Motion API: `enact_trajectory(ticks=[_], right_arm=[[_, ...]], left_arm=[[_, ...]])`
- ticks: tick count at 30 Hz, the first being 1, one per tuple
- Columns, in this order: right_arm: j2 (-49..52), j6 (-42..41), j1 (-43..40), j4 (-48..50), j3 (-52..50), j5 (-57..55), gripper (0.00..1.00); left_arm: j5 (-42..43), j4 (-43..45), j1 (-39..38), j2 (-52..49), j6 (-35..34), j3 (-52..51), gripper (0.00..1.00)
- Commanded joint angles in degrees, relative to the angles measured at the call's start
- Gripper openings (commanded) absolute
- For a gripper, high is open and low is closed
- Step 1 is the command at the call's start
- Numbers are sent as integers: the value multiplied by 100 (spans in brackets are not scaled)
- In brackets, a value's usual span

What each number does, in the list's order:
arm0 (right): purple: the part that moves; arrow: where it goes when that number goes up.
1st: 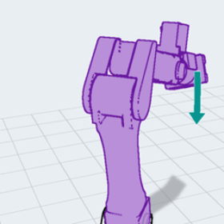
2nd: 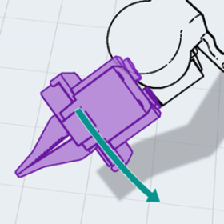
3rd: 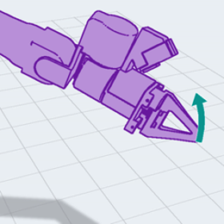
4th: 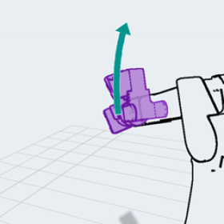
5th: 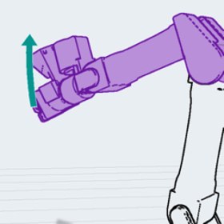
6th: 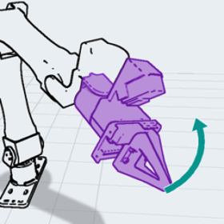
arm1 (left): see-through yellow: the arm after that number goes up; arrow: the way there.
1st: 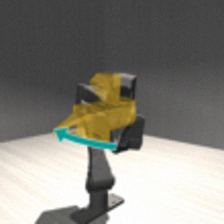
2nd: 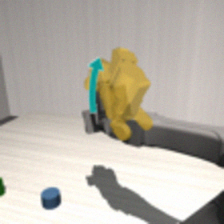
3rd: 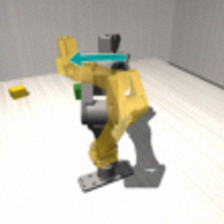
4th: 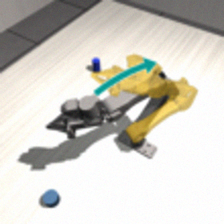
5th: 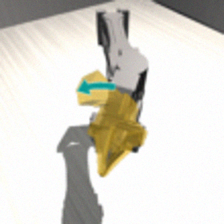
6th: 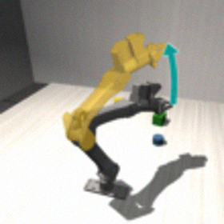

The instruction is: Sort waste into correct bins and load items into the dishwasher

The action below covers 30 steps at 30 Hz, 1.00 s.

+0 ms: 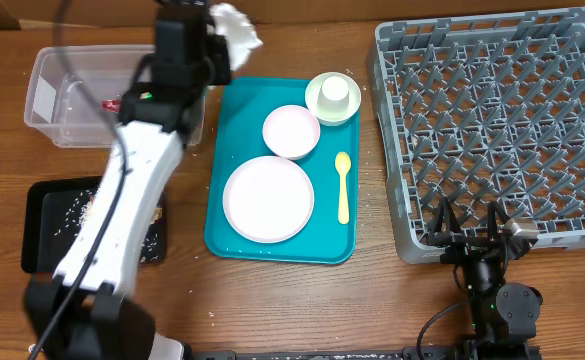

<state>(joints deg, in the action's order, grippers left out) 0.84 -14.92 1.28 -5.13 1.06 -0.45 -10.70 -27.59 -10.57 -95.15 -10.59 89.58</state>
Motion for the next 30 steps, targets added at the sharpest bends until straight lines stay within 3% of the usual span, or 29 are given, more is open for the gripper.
enact_trajectory(ticks=[1,7,11,12,13,15,16,21,30], right_arm=[[-66,31,37,37,-61,-7,100],[-66,33,37,35,-61,-7,100],[-66,31,37,35,-61,-7,100],[-66,33,37,35,-61,-4,100],[-66,31,37,35,-61,-7,100],[-66,33,37,35,-61,-7,100],[-66,33,37,37,-61,-7,100],[-66,31,37,37,-61,-7,100],[-66,31,37,37,-61,-7,100]], left_arm=[[-686,-382,372,164,-365,17,4],[-787,-944,1346,74,-1113,15,4],[-769,-920,1937,-116,-1176,15,4],[-769,-916,2026,-157,-1176,15,8],[-765,-905,2118,-199,-1176,15,29],[-713,-909,2249,-286,-1174,15,88],[-645,-927,2295,-321,-1172,15,100],[-52,-968,2356,-361,-1172,15,100],[1926,-1499,2341,319,-1174,17,100]])
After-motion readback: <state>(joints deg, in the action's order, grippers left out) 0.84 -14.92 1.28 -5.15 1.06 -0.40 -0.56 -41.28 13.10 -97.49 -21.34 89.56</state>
